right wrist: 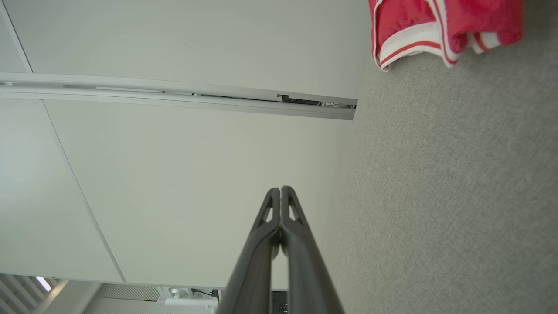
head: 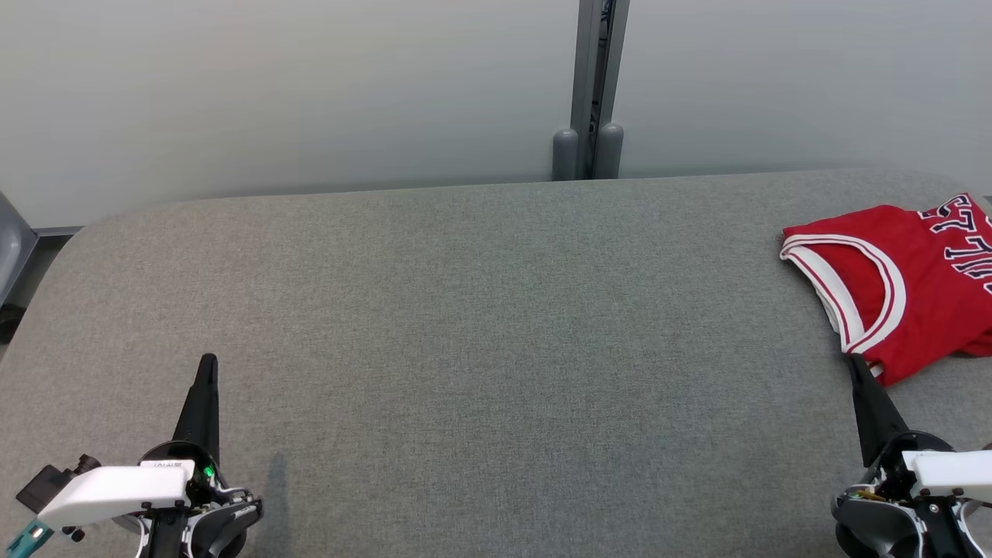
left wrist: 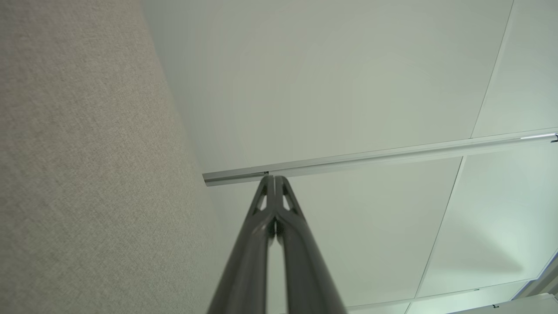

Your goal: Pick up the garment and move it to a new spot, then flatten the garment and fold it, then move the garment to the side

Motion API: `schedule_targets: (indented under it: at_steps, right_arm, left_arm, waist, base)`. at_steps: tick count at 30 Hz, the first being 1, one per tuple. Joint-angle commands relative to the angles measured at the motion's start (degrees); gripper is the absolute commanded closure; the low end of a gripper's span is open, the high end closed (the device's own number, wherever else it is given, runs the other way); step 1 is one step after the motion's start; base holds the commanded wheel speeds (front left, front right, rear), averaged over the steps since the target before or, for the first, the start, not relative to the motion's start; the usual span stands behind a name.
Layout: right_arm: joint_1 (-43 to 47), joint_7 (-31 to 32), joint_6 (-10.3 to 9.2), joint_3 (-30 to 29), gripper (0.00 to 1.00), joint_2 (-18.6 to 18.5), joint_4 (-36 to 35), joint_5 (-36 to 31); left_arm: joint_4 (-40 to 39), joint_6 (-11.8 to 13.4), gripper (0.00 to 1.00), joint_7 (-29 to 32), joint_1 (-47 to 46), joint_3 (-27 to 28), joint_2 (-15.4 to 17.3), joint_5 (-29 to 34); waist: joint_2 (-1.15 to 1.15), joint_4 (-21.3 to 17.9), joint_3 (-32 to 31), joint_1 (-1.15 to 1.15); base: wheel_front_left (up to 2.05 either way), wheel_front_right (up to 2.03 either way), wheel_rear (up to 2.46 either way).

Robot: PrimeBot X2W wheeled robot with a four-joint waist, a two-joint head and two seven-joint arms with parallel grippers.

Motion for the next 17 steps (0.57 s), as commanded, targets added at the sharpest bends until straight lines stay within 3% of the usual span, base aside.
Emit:
schedule_targets:
  at_steps: [1, 17]
  right_arm:
    - [-0.7, 0.5, 0.02, -0.3, 1.0, -0.3, -0.2, 1.3]
    - [-0.7, 1.3, 0.02, -0.9, 1.0, -0.1, -0.2, 3.2]
  left_arm:
    - [-0.3, -0.5, 1.0, 0.3, -1.1, 0.4, 0.3, -1.0]
    - [-0.3, -0.9, 1.0, 1.0, -1.1, 0.8, 0.3, -3.1]
  waist:
    - [0.0, 0.0, 0.0, 0.0]
    - [0.0, 0.0, -0.3, 0.0]
  base:
    - [0.0, 0.0, 0.0]
    - [0.0, 0.0, 0.0]
